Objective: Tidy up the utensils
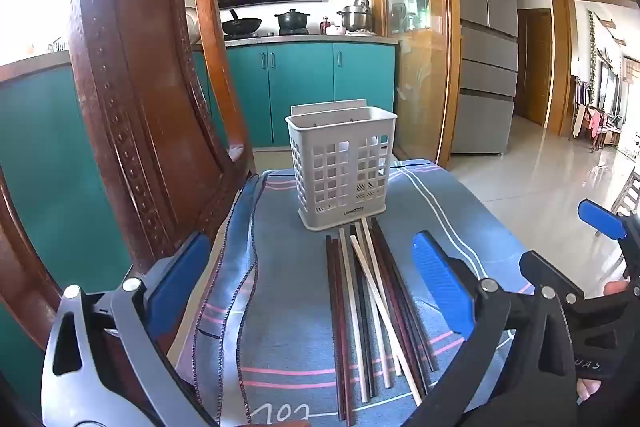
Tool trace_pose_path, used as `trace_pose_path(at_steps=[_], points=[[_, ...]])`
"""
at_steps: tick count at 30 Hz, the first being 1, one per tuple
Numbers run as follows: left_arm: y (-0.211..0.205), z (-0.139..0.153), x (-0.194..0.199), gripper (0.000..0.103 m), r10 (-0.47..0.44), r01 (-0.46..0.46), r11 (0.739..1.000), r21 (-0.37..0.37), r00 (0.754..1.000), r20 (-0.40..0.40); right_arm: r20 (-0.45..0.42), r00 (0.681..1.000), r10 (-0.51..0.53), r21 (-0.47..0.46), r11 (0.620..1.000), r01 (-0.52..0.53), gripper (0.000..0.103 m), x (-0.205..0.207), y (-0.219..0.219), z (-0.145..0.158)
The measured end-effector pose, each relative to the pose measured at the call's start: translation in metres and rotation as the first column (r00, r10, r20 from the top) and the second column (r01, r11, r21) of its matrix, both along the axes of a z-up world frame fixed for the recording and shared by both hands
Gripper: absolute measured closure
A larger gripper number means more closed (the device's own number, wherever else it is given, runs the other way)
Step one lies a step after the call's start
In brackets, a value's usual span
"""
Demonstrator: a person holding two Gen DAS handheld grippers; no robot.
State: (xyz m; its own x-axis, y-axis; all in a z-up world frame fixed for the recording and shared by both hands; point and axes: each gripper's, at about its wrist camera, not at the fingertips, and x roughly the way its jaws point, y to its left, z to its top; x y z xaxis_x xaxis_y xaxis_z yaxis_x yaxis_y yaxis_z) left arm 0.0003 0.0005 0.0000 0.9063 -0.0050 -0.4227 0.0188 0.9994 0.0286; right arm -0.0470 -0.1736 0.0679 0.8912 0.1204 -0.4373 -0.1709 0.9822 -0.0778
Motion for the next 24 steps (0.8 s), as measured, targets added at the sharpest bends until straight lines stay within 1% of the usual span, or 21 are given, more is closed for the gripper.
trace_pose_path(at_steps=[12,24], points=[[-0.0001,-0.0002,0.0000,0.002,0.001,-0.001,1.000,0.001,1.000,0.001,0.003,1.000,0.002,0.000,1.000,-0.002,0.002,0.0019,0.0027,0.0014],[0.0002,-0.0008,0.0007,0.002,0.001,-0.001,1.000,-0.001,1.000,0.001,0.007,1.000,0.008,0.004,1.000,-0.008,0.002,0.0005,0.0049,-0.0046]])
